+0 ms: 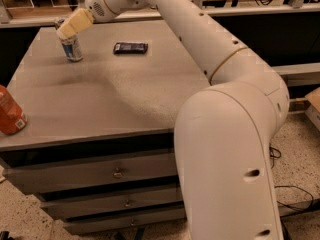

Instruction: Move redbull can near coke can

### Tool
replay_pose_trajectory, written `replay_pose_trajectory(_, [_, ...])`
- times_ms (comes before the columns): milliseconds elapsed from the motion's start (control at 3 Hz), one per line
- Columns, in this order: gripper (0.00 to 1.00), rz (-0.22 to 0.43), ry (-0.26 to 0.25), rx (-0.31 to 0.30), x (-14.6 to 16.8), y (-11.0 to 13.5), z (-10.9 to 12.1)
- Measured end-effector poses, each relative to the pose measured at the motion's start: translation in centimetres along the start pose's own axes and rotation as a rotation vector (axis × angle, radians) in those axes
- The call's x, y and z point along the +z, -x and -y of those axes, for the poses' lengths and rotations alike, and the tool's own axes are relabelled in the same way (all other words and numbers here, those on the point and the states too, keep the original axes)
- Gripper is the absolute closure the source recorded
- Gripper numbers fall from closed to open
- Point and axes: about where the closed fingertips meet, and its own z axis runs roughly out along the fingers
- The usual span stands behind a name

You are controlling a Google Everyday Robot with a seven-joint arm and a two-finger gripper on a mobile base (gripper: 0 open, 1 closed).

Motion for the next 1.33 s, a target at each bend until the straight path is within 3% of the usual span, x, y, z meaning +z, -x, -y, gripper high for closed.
replay_pose_trajectory(333, [0.00,-0.012,-0.016,0.035,1.9,-2.2,-0.9])
replay_pose_trajectory(667, [0.00,0.063,-0.012,0.022,4.7,-1.0,-0.4])
replay_pose_trajectory(1000, [0.15,0.064,-0.008,0.022,5.0,-1.0,-0.6])
replay_pose_trajectory(1333, [0.20,0.063,-0.003,0.023,5.3,-1.1,-0.8])
